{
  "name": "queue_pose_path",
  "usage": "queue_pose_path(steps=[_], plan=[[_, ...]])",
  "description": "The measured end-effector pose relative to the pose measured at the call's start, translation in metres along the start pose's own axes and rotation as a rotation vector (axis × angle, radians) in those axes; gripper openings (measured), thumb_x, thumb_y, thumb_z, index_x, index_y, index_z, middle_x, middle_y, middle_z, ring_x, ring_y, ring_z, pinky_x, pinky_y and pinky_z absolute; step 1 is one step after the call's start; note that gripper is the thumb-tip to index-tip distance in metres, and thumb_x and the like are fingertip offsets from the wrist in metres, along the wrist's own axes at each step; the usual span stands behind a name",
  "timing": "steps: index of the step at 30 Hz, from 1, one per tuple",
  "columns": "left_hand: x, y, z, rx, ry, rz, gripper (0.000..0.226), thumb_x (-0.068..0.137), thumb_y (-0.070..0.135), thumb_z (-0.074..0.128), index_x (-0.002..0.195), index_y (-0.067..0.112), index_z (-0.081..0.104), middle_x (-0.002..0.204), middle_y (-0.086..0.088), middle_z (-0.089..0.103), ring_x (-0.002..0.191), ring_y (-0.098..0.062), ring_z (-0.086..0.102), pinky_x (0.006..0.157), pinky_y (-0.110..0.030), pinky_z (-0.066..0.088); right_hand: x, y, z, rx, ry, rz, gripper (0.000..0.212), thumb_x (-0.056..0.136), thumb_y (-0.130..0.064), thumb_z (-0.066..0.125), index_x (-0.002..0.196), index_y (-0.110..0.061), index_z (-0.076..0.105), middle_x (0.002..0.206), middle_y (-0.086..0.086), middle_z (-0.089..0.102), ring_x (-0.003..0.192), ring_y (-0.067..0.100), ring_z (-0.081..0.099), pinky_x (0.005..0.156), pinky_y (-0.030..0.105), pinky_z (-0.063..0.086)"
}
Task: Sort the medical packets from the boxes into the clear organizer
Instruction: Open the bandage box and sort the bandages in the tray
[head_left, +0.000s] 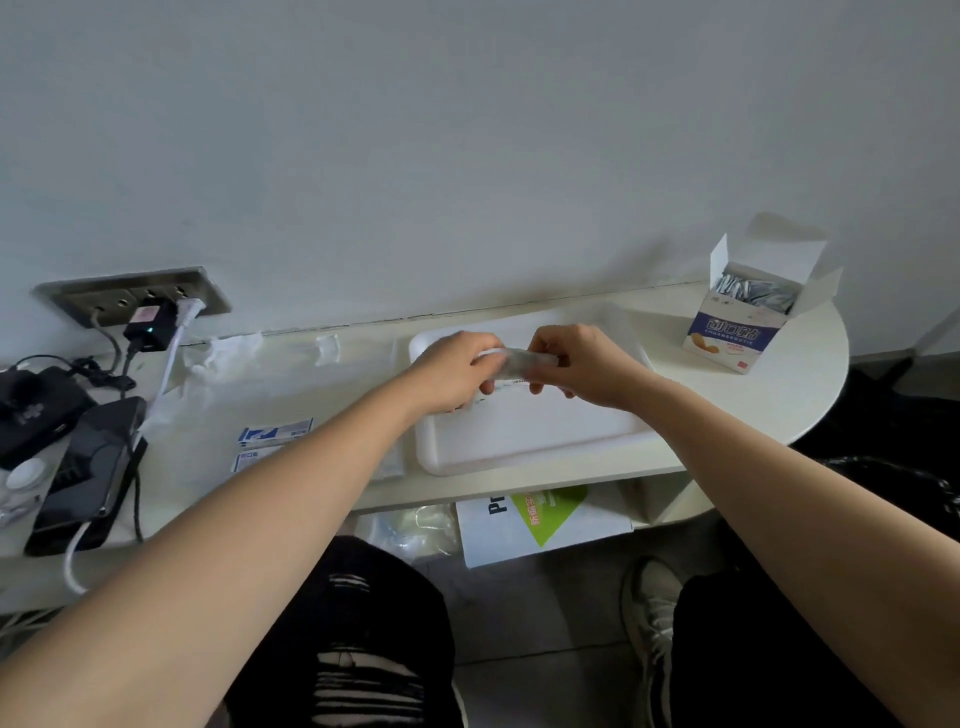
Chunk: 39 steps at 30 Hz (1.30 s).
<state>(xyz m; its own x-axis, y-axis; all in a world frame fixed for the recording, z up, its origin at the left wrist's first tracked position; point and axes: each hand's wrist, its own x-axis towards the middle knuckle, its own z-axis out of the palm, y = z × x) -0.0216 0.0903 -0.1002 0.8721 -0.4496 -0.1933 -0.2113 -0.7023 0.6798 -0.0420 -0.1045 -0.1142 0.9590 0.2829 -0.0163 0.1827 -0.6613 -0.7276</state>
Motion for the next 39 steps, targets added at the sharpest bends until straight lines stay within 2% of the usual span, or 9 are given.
queue_pose_path(steps=[5,8,11,15,21,27,31,35,39], plan=[[-0.018,-0.017,-0.044,0.025,0.094,0.014,0.020,0.102,0.021,0.040,0.100,0.017,0.060,0.068,0.001,0.057,0.049,-0.012,0.043,0.045,-0.020,0.035,0.020,-0.036,0.015,0.169,-0.011,-0.058,0.012,0.093,-0.020,0.058,0.092,-0.009,0.064,0.073,-0.001,0.071,0.050,0.011,0.052,0.051,0.024,0.044],[-0.034,-0.030,-0.061,-0.059,0.082,-0.035,0.022,0.102,0.023,0.041,0.100,0.014,0.062,0.072,-0.002,0.059,0.053,-0.016,0.048,0.046,-0.023,0.043,0.033,-0.055,0.030,0.163,0.024,-0.075,0.013,0.092,-0.017,0.056,0.089,-0.009,0.066,0.068,-0.002,0.069,0.046,0.009,0.049,0.047,0.021,0.042],[-0.047,-0.047,-0.078,0.006,0.106,-0.023,0.022,0.098,0.030,0.050,0.094,0.018,0.069,0.074,0.006,0.062,0.069,-0.013,0.057,0.065,-0.032,0.052,0.042,-0.072,0.045,0.130,0.026,-0.075,0.011,0.090,-0.015,0.056,0.084,-0.014,0.066,0.064,-0.003,0.068,0.043,0.004,0.047,0.046,0.018,0.041],[-0.057,-0.061,-0.095,0.058,0.149,0.001,0.023,0.090,0.038,0.061,0.105,0.026,0.073,0.101,0.014,0.070,0.097,-0.004,0.061,0.086,-0.026,0.047,0.049,-0.092,0.064,0.121,0.007,-0.073,0.013,0.088,-0.011,0.056,0.081,-0.012,0.068,0.059,-0.008,0.065,0.043,0.005,0.046,0.046,0.014,0.038],[-0.065,-0.072,-0.107,0.143,0.064,-0.051,0.008,0.087,0.029,0.066,0.085,0.028,0.074,0.085,0.002,0.070,0.085,-0.020,0.064,0.077,-0.035,0.050,0.053,-0.110,0.083,0.089,-0.051,-0.036,0.024,0.086,-0.012,0.055,0.066,-0.023,0.061,0.057,-0.010,0.062,0.042,0.004,0.043,0.047,0.020,0.038],[-0.072,-0.086,-0.118,0.104,0.033,-0.122,0.009,0.085,0.025,0.069,0.079,0.027,0.075,0.080,-0.002,0.072,0.076,-0.016,0.062,0.072,-0.030,0.047,0.055,-0.119,0.096,0.147,-0.056,-0.031,0.013,0.090,-0.016,0.054,0.095,-0.018,0.066,0.071,0.000,0.070,0.045,0.009,0.049,0.039,0.013,0.035],[-0.072,-0.107,-0.118,0.167,0.028,-0.265,0.012,0.085,0.030,0.069,0.088,0.021,0.076,0.090,-0.009,0.074,0.091,-0.031,0.068,0.085,-0.042,0.053,0.059,-0.107,0.100,0.112,0.069,0.003,0.016,0.092,-0.023,0.057,0.105,-0.021,0.065,0.087,-0.001,0.067,0.060,0.004,0.054,0.061,0.020,0.044],[-0.066,-0.100,-0.102,0.329,-0.065,-0.336,0.017,0.087,0.028,0.062,0.088,0.019,0.076,0.081,-0.006,0.071,0.070,-0.023,0.061,0.061,-0.029,0.046,0.057,-0.103,0.103,0.032,0.071,-0.021,0.017,0.090,-0.028,0.061,0.105,-0.025,0.068,0.109,-0.001,0.045,0.085,0.014,0.057,0.081,0.025,0.045],[-0.058,-0.090,-0.085,0.436,-0.131,-0.389,0.019,0.090,0.026,0.058,0.094,0.020,0.076,0.077,0.005,0.066,0.072,-0.016,0.058,0.057,-0.024,0.042,0.055,-0.105,0.106,0.016,-0.018,-0.006,0.019,0.089,-0.022,0.063,0.107,-0.020,0.068,0.120,0.002,0.042,0.081,0.011,0.058,0.081,0.018,0.040]])
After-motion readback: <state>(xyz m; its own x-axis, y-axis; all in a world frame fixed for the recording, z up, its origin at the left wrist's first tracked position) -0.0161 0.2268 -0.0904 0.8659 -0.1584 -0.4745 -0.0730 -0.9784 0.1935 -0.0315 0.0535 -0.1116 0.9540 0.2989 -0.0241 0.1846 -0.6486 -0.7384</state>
